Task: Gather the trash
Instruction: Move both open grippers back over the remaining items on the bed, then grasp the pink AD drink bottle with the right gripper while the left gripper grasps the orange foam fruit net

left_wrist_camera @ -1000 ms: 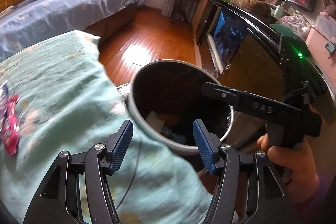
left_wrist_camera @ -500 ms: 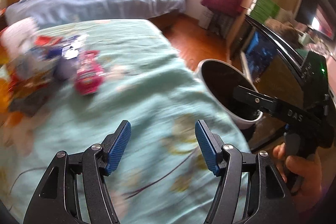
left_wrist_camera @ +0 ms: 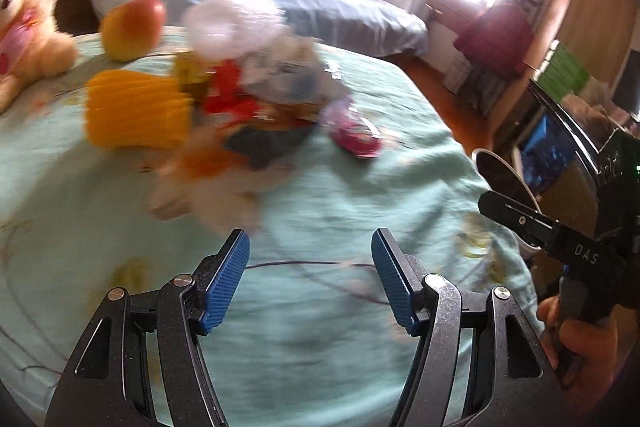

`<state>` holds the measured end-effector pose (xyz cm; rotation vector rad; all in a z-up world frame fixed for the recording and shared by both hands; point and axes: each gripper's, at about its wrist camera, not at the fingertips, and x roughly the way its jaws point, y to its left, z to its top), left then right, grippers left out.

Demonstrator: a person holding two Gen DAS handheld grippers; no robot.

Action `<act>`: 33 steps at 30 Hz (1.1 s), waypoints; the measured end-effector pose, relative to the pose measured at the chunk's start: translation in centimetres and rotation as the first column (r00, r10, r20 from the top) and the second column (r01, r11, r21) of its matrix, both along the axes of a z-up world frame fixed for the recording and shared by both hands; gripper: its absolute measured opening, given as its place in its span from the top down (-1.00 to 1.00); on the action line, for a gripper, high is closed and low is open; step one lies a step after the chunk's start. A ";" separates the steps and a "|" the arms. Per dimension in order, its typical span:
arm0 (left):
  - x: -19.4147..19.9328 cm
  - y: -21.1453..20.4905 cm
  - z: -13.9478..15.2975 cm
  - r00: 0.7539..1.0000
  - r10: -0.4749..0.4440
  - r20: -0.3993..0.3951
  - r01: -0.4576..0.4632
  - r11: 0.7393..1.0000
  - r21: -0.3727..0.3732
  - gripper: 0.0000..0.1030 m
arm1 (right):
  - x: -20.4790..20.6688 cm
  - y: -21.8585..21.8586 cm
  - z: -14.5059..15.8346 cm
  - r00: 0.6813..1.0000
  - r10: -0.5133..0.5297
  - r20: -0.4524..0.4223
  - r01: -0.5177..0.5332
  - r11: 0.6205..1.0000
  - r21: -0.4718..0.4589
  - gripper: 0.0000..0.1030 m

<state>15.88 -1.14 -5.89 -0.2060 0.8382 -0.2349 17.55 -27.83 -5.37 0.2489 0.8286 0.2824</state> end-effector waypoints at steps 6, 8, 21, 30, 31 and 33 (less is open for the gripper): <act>-0.1 2.8 -0.2 0.998 0.069 -0.002 -0.069 0.998 0.000 -0.25 | 1.1 3.3 -0.4 0.998 0.059 -0.017 -0.060 0.998 -0.025 -0.55; -0.2 3.6 -0.3 0.996 0.085 -0.004 -0.085 0.996 -0.002 -0.25 | 1.5 4.2 -0.5 0.997 0.071 -0.017 -0.072 0.997 -0.030 -0.55; 1.4 8.3 -0.2 0.987 0.160 -0.006 -0.160 0.987 0.002 -0.25 | 4.2 8.3 -1.0 0.994 0.107 -0.032 -0.110 0.990 -0.084 -0.55; 4.2 10.0 0.6 0.989 0.145 0.031 -0.146 0.988 0.042 -0.25 | 6.6 9.8 -1.5 0.993 0.110 -0.040 -0.115 0.982 -0.153 -0.54; 4.4 10.1 0.6 0.989 0.142 0.033 -0.143 0.989 0.044 -0.25 | 6.9 9.9 -1.6 0.993 0.108 -0.040 -0.113 0.981 -0.160 -0.54; 5.0 10.0 0.6 0.990 0.133 0.036 -0.135 0.990 0.049 -0.25 | 7.5 10.2 -1.7 0.994 0.106 -0.041 -0.112 0.978 -0.174 -0.54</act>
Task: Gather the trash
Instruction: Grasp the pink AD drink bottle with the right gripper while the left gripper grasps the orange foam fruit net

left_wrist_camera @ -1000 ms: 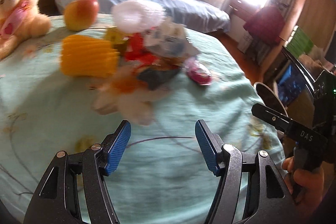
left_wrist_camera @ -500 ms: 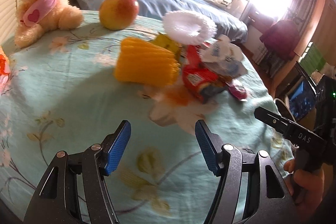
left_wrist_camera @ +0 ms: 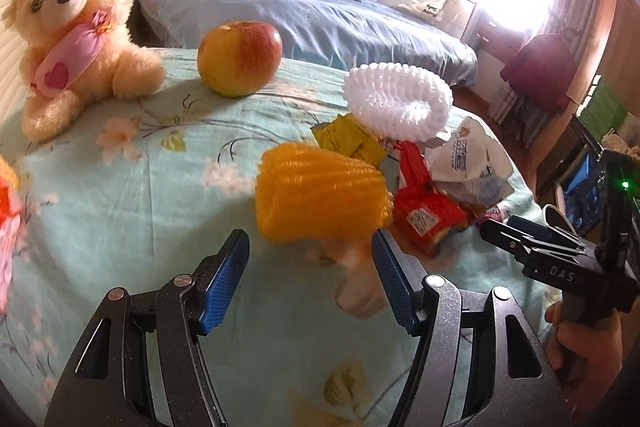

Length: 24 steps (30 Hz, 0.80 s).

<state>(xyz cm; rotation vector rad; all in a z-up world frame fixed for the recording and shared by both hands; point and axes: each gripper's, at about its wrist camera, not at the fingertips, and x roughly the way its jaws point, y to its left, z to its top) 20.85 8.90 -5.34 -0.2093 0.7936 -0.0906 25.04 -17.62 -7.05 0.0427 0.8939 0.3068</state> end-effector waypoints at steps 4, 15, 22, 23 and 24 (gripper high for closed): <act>0.9 -0.2 -0.2 1.000 -0.019 0.007 0.019 1.000 0.000 -0.23 | 0.9 0.8 -0.3 1.000 -0.001 0.003 0.001 0.999 -0.046 -0.45; -0.4 -1.3 -0.1 0.998 -0.058 0.028 0.058 0.998 0.009 0.76 | -0.4 0.3 -0.1 1.000 0.002 0.025 0.000 0.998 -0.064 0.14; -3.1 -1.8 -0.1 0.998 -0.055 0.026 0.055 0.998 -0.019 0.78 | -2.9 -1.8 0.6 1.000 -0.014 0.027 0.014 1.000 0.003 0.14; -3.3 -1.9 -0.1 0.998 -0.057 0.024 0.058 0.998 -0.024 0.78 | -3.0 -2.0 0.8 0.999 -0.016 0.029 0.016 1.000 0.010 0.14; -3.7 -2.0 -0.1 0.998 -0.061 0.023 0.061 0.998 -0.029 0.78 | -3.3 -2.2 0.9 0.999 -0.017 0.031 0.017 1.000 0.017 0.14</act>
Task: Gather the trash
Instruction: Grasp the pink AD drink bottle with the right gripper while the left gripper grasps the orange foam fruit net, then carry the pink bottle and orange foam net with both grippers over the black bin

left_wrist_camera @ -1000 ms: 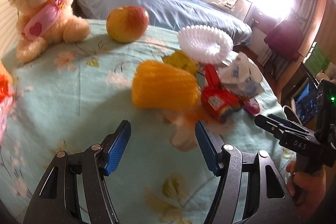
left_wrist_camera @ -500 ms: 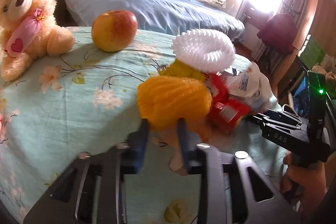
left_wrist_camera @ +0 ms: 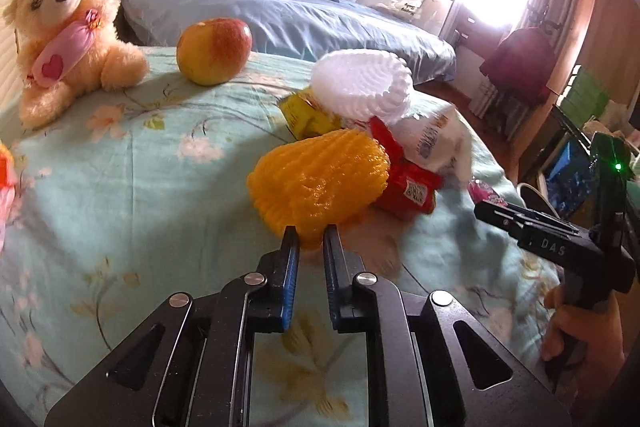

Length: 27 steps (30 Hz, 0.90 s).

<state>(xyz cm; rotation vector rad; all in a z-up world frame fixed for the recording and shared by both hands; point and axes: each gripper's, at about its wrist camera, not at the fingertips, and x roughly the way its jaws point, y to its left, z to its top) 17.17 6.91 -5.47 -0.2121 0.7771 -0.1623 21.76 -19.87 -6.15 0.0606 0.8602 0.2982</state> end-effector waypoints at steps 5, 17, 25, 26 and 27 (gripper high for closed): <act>-1.9 -1.2 0.1 1.000 -0.031 0.001 0.031 0.999 -0.009 0.78 | -1.4 -1.5 0.6 1.000 -0.013 0.011 0.013 1.000 0.029 0.14; -4.7 -7.6 1.6 0.982 -0.188 0.028 0.188 0.982 -0.011 0.78 | -4.4 -5.4 1.0 0.997 -0.070 0.023 0.068 0.995 0.075 0.14; -5.4 -11.8 2.0 0.962 -0.273 0.034 0.273 0.962 -0.008 0.79 | -6.0 -8.4 1.3 0.991 -0.125 0.036 0.121 0.988 0.097 0.14; -5.3 -12.4 2.1 0.958 -0.283 0.035 0.283 0.959 -0.005 0.79 | -6.2 -8.7 1.3 0.991 -0.132 0.037 0.128 0.987 0.101 0.14; -5.2 -12.8 2.1 0.956 -0.292 0.036 0.293 0.956 -0.003 0.79 | -6.4 -9.0 1.3 0.990 -0.137 0.039 0.133 0.986 0.102 0.14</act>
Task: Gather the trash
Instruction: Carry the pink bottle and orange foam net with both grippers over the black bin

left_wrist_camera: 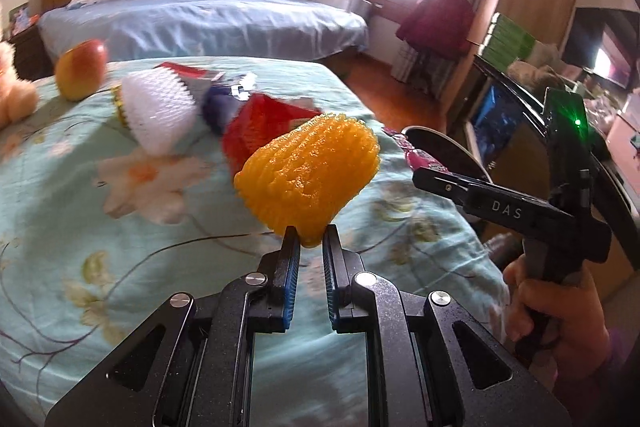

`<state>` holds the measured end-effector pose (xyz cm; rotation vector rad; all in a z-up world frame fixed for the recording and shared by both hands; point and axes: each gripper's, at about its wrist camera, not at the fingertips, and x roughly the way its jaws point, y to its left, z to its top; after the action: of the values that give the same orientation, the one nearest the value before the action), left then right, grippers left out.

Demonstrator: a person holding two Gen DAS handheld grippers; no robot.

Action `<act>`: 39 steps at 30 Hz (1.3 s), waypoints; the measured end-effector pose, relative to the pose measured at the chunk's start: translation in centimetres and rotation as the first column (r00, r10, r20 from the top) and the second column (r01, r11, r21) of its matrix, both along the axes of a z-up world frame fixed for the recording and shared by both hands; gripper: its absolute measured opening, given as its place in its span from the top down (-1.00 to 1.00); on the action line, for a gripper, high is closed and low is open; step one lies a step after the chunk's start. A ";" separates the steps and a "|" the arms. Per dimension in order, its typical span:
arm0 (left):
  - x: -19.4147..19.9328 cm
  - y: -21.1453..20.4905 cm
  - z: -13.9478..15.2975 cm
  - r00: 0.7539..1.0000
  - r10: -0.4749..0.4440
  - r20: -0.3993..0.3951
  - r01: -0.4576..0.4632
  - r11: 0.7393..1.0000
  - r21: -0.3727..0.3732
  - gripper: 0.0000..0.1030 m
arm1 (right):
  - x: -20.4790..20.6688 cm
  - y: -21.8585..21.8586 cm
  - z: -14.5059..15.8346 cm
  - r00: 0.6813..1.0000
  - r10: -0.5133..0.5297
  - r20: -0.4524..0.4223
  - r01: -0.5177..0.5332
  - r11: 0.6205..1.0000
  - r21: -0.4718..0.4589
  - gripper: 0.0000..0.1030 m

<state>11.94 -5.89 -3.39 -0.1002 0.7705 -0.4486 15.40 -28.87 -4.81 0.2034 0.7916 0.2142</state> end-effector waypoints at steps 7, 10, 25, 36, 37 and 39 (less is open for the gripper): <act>0.8 -3.5 -0.1 0.998 -0.064 0.000 0.064 0.998 0.019 0.79 | -0.8 -2.6 0.1 0.999 -0.049 0.007 0.049 0.999 0.010 0.14; 1.2 -4.9 -0.2 0.996 -0.087 -0.006 0.087 0.996 0.027 0.79 | -1.0 -3.6 0.1 0.998 -0.069 0.008 0.069 0.998 0.013 0.14; 3.6 -10.6 -0.4 0.984 -0.173 -0.030 0.174 0.983 0.053 0.79 | -1.3 -8.8 0.0 0.985 -0.170 0.008 0.170 0.985 0.010 0.14; 5.3 -14.3 0.0 0.976 -0.214 -0.036 0.216 0.973 0.076 0.79 | -0.8 -11.8 -0.4 0.975 -0.224 -0.004 0.224 0.975 0.002 0.14; 5.4 -14.6 0.0 0.975 -0.217 -0.036 0.220 0.972 0.079 0.79 | -0.7 -12.0 -0.4 0.974 -0.228 -0.005 0.228 0.974 0.001 0.14; 5.6 -15.4 0.1 0.973 -0.227 -0.037 0.230 0.969 0.086 0.79 | -0.6 -12.3 -0.5 0.972 -0.233 -0.007 0.234 0.972 0.000 0.14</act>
<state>17.55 -21.30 -3.29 0.0679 0.8315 -0.6313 14.79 -41.20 -5.35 0.2959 0.7675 -0.0087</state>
